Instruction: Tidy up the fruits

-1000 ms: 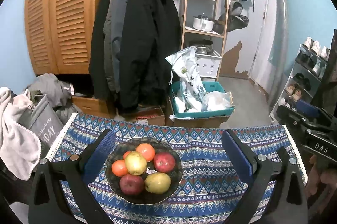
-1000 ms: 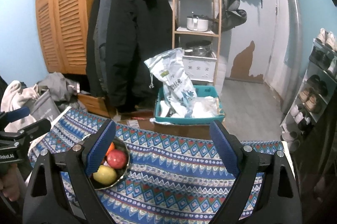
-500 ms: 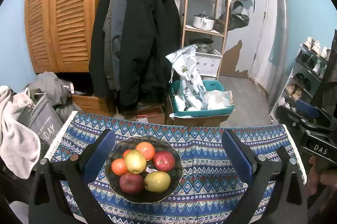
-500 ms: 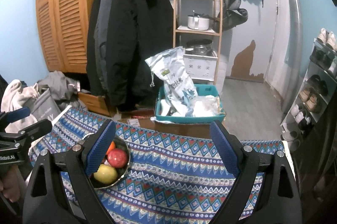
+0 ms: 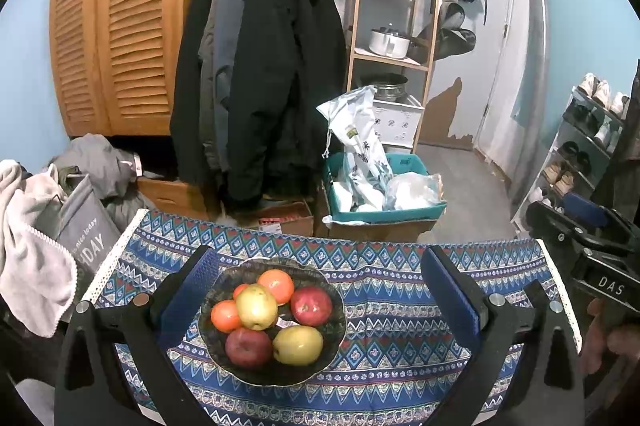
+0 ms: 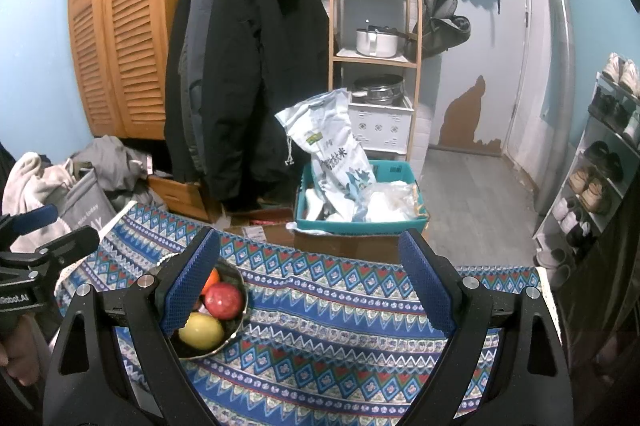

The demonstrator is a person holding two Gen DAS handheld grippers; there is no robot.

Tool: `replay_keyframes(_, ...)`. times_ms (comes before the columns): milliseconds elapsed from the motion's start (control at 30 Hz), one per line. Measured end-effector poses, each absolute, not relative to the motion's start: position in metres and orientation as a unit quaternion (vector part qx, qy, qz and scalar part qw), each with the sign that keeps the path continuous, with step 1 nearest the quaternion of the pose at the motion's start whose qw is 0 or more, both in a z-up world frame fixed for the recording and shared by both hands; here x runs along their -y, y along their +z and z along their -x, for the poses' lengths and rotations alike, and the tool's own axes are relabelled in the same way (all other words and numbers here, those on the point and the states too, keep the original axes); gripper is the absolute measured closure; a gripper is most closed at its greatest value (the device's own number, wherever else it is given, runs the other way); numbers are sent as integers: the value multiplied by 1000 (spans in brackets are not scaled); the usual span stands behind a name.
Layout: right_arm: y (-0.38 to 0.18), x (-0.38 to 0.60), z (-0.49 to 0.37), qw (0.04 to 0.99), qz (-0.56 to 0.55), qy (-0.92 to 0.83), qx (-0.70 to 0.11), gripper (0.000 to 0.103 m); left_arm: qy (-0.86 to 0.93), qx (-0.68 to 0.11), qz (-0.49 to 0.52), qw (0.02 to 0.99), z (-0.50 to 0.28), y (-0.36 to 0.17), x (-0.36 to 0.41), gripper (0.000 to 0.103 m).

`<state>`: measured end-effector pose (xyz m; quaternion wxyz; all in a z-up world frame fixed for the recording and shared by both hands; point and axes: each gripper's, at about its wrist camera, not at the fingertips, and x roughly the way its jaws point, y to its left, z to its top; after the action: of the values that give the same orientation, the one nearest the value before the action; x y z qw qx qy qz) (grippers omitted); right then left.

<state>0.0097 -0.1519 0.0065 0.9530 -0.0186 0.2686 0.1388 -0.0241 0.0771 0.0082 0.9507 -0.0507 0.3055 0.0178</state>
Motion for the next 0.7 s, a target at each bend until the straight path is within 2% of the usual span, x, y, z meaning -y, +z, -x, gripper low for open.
replay_keyframes(700, 6, 153, -10, 953, 20, 139, -269, 13, 38, -303, 44, 951, 23, 10, -76, 1)
